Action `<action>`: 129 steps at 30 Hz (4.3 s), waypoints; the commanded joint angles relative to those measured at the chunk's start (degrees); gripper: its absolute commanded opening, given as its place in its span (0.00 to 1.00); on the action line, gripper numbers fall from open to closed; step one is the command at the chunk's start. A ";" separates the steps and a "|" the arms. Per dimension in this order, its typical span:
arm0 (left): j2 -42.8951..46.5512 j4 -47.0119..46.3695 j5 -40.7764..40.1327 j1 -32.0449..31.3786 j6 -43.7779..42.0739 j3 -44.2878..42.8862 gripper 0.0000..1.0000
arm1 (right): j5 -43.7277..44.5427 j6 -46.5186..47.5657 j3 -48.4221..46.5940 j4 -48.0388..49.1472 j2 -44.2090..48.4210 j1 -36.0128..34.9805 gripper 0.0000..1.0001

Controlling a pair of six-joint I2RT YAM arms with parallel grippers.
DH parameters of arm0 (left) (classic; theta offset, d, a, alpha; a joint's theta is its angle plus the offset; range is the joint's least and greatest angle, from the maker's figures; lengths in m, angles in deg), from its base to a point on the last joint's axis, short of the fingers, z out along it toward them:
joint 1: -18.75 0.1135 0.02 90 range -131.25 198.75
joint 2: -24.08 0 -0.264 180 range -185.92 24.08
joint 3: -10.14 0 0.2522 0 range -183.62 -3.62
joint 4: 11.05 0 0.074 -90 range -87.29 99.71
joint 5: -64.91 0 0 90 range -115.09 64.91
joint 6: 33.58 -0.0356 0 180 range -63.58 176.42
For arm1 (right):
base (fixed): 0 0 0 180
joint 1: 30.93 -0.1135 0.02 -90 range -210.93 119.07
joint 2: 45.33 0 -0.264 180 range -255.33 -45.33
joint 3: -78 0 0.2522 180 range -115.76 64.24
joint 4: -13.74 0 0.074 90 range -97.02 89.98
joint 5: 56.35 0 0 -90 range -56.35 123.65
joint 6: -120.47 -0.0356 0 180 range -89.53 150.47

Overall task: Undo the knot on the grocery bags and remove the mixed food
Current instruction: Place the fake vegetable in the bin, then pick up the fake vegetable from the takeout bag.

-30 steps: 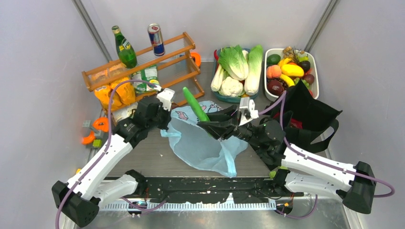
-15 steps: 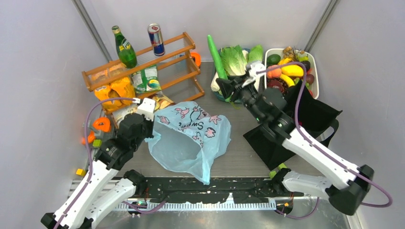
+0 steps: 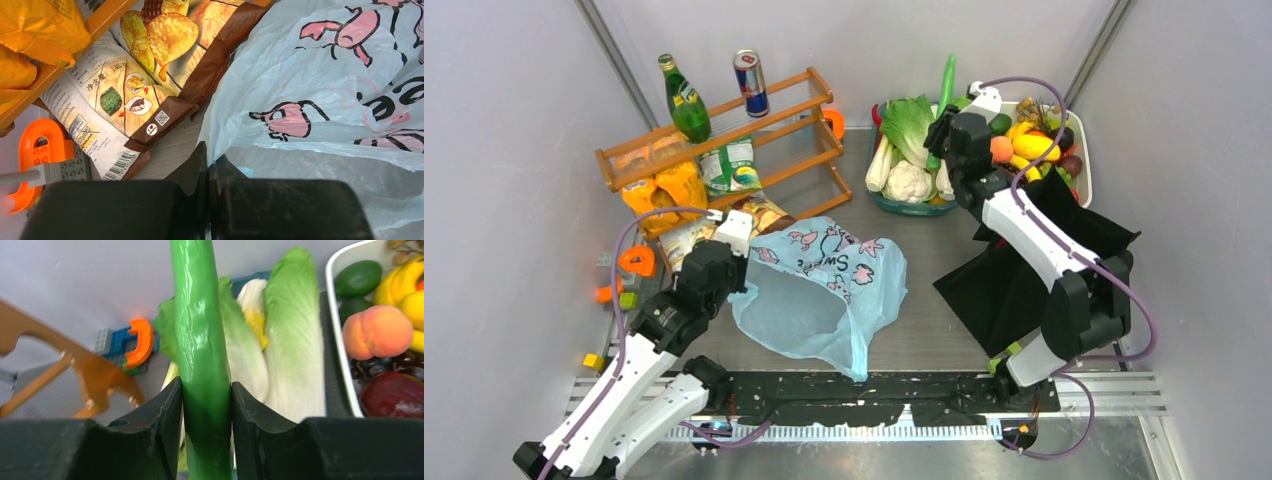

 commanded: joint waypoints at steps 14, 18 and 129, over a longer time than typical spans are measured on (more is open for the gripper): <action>0.66 -3.40 1.39 0.35 -0.39 0.33 0.00 | 4.02 3.42 -27.68 -19.60 -20.61 8.66 0.18; 0.56 -3.40 1.69 0.45 -0.43 0.41 0.00 | -0.40 5.30 -27.96 -20.00 -21.53 10.98 0.19; -4.86 -3.18 19.96 1.93 0.81 -1.28 0.00 | -9.51 29.58 10.70 6.42 -13.86 -29.52 0.68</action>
